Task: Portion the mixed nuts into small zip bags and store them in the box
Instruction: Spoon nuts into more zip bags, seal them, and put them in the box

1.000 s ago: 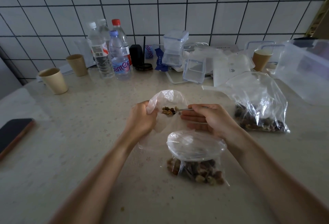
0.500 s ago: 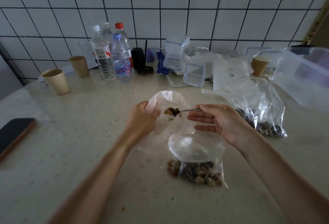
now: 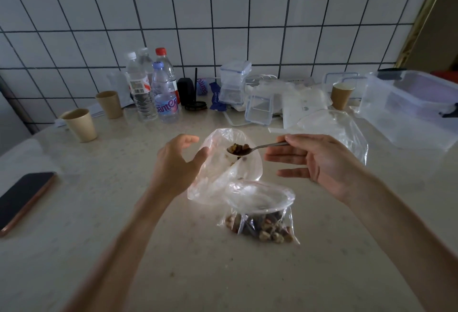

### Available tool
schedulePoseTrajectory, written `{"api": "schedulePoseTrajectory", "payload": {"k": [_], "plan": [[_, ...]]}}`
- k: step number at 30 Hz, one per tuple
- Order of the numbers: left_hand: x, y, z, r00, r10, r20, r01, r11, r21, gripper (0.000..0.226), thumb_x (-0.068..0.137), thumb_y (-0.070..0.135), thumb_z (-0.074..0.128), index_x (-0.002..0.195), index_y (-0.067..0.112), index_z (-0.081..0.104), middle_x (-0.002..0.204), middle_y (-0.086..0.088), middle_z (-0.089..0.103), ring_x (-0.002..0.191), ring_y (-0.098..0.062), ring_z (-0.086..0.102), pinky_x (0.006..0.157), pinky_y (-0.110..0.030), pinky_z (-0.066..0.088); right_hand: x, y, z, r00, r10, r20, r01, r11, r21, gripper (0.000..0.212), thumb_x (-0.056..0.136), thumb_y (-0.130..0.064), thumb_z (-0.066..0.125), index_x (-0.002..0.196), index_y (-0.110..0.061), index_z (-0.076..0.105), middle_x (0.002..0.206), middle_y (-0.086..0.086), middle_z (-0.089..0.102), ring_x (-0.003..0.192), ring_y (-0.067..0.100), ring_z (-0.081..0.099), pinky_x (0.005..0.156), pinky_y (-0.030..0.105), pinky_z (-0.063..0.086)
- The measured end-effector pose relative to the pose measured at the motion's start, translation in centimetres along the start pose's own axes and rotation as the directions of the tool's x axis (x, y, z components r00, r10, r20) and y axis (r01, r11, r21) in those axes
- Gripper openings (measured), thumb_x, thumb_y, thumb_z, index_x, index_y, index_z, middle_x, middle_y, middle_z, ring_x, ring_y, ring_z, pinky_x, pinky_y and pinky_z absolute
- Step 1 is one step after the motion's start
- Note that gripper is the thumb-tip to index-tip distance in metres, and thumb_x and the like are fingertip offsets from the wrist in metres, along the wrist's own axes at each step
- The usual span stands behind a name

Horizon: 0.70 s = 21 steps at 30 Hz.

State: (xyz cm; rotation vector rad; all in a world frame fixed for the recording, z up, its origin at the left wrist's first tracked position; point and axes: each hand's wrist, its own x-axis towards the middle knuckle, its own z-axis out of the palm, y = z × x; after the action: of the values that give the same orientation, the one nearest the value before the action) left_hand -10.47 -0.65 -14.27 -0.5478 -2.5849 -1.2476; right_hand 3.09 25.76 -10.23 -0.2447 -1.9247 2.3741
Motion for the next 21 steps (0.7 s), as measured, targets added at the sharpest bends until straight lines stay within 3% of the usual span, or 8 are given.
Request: {"api": "schedulePoseTrajectory", "payload": {"k": [2,4,7,11,16,18,21], "plan": [[-1.8,0.8,-0.3,0.997,0.043,-0.066,-0.045,0.999,-0.028,0.025,0.095,0.035,0.07,0.118,0.024,0.067,0.117,0.01,0.068,0.112,-0.01,0.064,0.097,-0.041,0.054,-1.2,0.1,-0.4,1.0,-0.003,-0.004,0.003,1.0,-0.005,0.028,0.106,-0.018,0.053,0.121,0.001,0.067,0.113,0.021,0.077,0.107,0.032,0.076,0.068,0.039,0.064],[-3.9,1.5,-0.3,0.993,0.101,-0.069,-0.103,0.994,-0.039,0.011,0.094,0.032,0.07,0.105,0.03,0.066,0.102,0.019,0.068,0.095,0.002,0.065,0.083,-0.025,0.054,-2.4,0.3,-0.9,1.0,-0.004,-0.01,0.004,1.0,-0.014,0.028,0.104,-0.017,0.055,0.12,0.002,0.067,0.112,0.023,0.076,0.107,0.034,0.075,0.068,0.039,0.064],[-6.6,2.7,0.1,0.989,0.146,-0.005,-0.146,0.988,-0.052,0.005,0.093,0.039,0.069,0.089,0.036,0.069,0.082,0.022,0.071,0.081,0.002,0.067,0.064,-0.007,0.045,-4.0,0.6,-1.8,1.0,-0.001,-0.016,0.0,1.0,-0.027,0.028,0.104,-0.018,0.055,0.119,0.002,0.068,0.112,0.024,0.076,0.107,0.037,0.075,0.067,0.039,0.065],[-8.1,3.6,0.7,0.993,0.067,0.099,-0.073,0.996,0.06,0.028,0.09,0.061,0.061,0.078,0.037,0.068,0.075,0.032,0.067,0.073,0.008,0.064,0.056,-0.008,0.041,-6.0,0.7,-2.7,0.999,-0.035,-0.006,0.034,0.989,-0.144,0.028,0.104,-0.021,0.055,0.117,0.001,0.069,0.11,0.023,0.077,0.105,0.036,0.076,0.073,0.044,0.066],[-8.2,3.8,1.2,0.975,0.003,0.222,0.005,0.999,-0.034,0.02,0.095,0.041,0.07,0.079,0.029,0.071,0.064,0.016,0.071,0.058,-0.002,0.067,0.063,-0.02,0.05,-7.3,1.2,-3.0,0.989,-0.143,0.023,0.141,0.919,-0.369,0.023,0.105,-0.018,0.055,0.109,-0.003,0.072,0.1,0.014,0.08,0.099,0.027,0.078,0.072,0.042,0.066],[-8.3,3.8,1.2,0.97,-0.006,0.243,0.025,0.997,-0.072,0.02,0.096,0.035,0.07,0.079,0.026,0.071,0.059,0.013,0.07,0.054,-0.002,0.065,0.06,-0.015,0.046,-7.4,1.6,-3.1,0.977,-0.206,0.049,0.207,0.88,-0.428,0.021,0.103,-0.018,0.057,0.107,-0.006,0.074,0.099,0.01,0.081,0.1,0.024,0.078,0.071,0.04,0.066],[-8.8,3.5,1.1,0.97,-0.016,0.242,0.041,0.994,-0.101,0.019,0.096,0.029,0.07,0.079,0.022,0.072,0.056,0.009,0.069,0.049,-0.001,0.06,0.056,-0.01,0.043,-7.8,2.1,-3.4,0.937,-0.327,0.126,0.339,0.758,-0.557,0.021,0.097,-0.033,0.061,0.105,-0.023,0.077,0.101,0.0,0.081,0.104,0.016,0.076,0.073,0.038,0.066]]}}
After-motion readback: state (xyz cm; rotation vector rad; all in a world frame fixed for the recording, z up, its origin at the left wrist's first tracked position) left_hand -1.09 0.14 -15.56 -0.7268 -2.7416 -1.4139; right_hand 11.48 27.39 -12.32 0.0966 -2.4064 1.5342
